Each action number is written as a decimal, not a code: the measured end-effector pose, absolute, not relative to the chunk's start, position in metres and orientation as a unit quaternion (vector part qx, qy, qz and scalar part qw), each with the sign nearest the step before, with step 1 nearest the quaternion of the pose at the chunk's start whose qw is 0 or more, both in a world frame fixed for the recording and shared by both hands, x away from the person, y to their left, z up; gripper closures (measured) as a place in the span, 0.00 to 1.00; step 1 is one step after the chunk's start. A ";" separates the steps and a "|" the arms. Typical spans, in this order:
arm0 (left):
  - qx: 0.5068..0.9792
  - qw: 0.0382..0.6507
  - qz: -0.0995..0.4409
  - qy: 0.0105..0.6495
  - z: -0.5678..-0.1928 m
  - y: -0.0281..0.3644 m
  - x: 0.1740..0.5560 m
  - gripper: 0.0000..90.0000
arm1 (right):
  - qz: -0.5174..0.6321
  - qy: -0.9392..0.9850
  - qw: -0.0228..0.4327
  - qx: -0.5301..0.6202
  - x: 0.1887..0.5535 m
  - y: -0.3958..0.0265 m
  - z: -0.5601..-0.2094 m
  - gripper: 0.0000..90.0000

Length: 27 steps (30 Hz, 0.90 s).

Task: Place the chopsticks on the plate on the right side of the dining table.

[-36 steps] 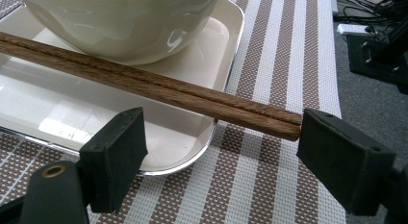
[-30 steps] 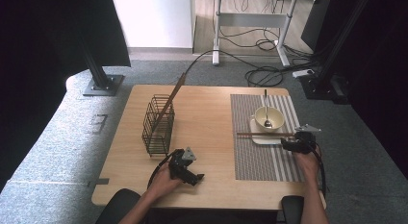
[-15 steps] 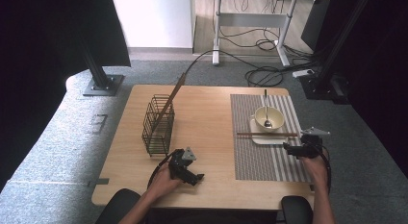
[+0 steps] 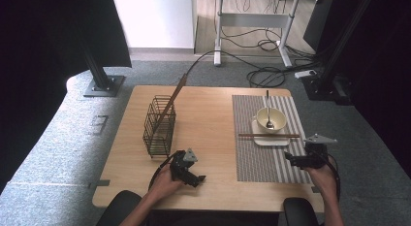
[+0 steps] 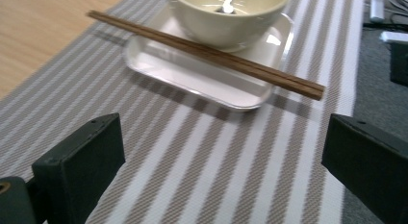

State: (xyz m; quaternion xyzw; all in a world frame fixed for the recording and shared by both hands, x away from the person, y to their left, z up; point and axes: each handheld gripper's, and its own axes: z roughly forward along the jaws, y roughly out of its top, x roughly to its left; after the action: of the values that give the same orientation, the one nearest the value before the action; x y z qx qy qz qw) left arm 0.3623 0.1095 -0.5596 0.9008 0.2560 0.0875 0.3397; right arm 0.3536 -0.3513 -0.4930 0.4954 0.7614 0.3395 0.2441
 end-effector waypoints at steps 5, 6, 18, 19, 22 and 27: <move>0.901 0.340 0.087 0.256 -0.560 0.110 0.362 0.00 | 0.350 0.774 0.232 0.474 0.345 -0.334 -0.485 0.00; 0.901 0.340 0.087 0.256 -0.560 0.110 0.362 0.00 | 0.354 0.776 0.228 0.470 0.344 -0.329 -0.484 0.00; 0.901 0.340 0.088 0.256 -0.560 0.110 0.362 0.00 | 0.362 0.807 0.191 0.426 0.354 -0.276 -0.492 0.00; 0.901 0.340 0.087 0.256 -0.560 0.110 0.362 0.00 | 0.363 0.809 0.189 0.423 0.355 -0.272 -0.493 0.00; 0.901 0.340 0.088 0.256 -0.560 0.110 0.362 0.00 | 0.361 0.816 0.182 0.413 0.360 -0.260 -0.499 0.00; 0.901 0.340 0.087 0.256 -0.560 0.110 0.362 0.00 | 0.351 0.826 0.176 0.405 0.368 -0.244 -0.516 0.00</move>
State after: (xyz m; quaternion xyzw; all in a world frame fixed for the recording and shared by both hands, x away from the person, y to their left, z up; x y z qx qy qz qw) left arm 0.3624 0.1096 -0.5596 0.9008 0.2560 0.0875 0.3397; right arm 0.3677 -0.2436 -0.5162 0.4050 0.8256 0.3511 0.1764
